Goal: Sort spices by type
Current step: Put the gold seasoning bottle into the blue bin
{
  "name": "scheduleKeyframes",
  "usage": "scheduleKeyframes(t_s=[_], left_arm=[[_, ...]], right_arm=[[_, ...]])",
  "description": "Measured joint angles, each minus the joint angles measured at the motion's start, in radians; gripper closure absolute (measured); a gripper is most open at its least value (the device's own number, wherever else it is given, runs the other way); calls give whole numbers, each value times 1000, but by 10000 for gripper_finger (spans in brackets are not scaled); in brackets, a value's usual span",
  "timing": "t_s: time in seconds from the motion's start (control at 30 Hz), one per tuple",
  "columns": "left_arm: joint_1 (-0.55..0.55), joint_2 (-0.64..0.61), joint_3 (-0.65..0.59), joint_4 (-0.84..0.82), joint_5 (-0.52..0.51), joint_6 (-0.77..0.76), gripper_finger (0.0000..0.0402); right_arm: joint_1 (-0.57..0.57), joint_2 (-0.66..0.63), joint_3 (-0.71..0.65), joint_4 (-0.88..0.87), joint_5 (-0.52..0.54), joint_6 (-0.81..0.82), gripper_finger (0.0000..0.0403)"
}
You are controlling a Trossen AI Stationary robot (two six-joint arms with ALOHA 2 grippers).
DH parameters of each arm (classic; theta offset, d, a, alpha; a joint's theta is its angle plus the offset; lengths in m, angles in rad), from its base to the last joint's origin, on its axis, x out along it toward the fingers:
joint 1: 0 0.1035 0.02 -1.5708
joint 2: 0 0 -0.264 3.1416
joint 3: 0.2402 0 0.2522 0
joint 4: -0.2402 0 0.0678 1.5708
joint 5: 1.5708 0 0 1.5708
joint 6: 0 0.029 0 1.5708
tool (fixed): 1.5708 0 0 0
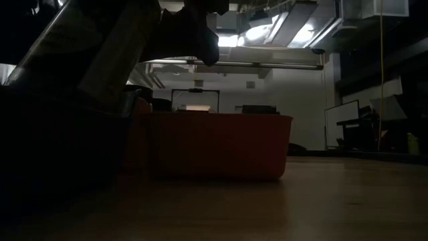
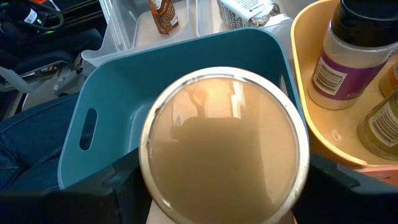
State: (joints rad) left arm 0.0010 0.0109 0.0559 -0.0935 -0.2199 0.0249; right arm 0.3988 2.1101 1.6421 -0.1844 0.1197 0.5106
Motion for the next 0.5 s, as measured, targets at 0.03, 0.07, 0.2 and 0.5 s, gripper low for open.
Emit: scheduleKeyframes(t_s=[0.03,0.07,0.2,0.5], left_arm=[[0,0,0,0,0,-1,133],[0,0,0,0,0,1,133],[0,0,0,0,0,1,133],[0,0,0,0,0,1,133]], right_arm=[[0,0,0,0,1,0,113],[0,0,0,0,4,0,113],[0,0,0,-3,1,-1,113],[-7,0,0,-12,31,-4,113]])
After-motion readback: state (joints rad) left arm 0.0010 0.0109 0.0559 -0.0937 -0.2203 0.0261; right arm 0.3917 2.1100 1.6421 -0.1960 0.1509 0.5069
